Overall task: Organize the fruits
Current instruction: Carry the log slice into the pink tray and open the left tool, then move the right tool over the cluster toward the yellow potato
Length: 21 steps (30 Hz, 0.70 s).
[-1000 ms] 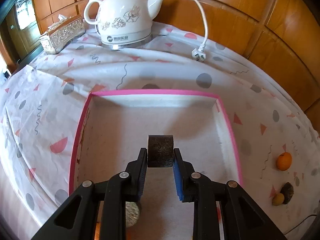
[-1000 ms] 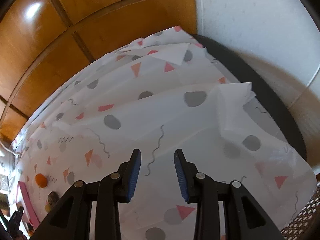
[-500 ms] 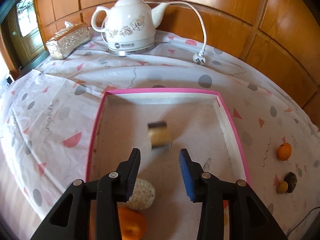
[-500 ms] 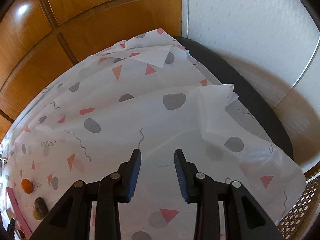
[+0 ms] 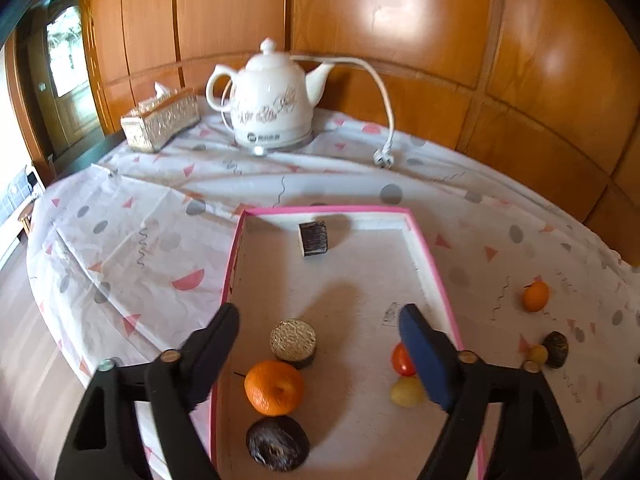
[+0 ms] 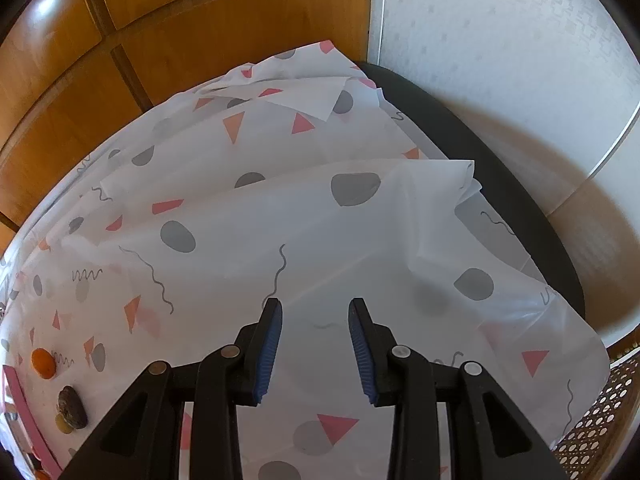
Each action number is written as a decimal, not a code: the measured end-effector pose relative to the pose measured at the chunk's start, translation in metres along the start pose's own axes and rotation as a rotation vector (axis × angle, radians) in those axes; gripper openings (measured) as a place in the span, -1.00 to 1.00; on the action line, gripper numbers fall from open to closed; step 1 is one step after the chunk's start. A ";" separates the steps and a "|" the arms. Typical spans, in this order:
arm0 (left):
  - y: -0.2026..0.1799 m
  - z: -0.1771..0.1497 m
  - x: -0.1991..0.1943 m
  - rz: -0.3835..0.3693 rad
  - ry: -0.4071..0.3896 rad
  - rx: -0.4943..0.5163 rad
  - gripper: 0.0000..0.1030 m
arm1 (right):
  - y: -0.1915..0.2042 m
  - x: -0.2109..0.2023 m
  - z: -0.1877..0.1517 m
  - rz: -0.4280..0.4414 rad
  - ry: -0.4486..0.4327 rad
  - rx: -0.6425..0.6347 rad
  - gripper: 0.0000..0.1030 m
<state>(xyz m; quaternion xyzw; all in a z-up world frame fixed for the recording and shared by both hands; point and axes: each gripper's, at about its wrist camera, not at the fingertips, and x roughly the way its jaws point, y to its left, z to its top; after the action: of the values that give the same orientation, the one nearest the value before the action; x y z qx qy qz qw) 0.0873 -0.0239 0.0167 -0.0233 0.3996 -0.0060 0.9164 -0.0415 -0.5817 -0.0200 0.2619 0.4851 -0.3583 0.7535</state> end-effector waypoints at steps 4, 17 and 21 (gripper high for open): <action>-0.007 -0.005 -0.022 0.002 -0.060 0.029 0.90 | 0.002 0.002 -0.001 -0.002 0.005 -0.006 -0.33; -0.006 -0.019 -0.052 -0.002 -0.114 0.048 0.99 | 0.003 0.005 -0.004 -0.008 0.027 0.001 -0.33; -0.003 -0.025 -0.048 0.003 -0.100 0.039 0.99 | 0.007 0.005 -0.004 -0.016 0.026 -0.024 -0.33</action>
<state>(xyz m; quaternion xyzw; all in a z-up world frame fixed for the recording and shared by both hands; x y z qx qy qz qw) 0.0364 -0.0267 0.0354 -0.0051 0.3531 -0.0110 0.9355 -0.0365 -0.5755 -0.0261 0.2535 0.5013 -0.3550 0.7473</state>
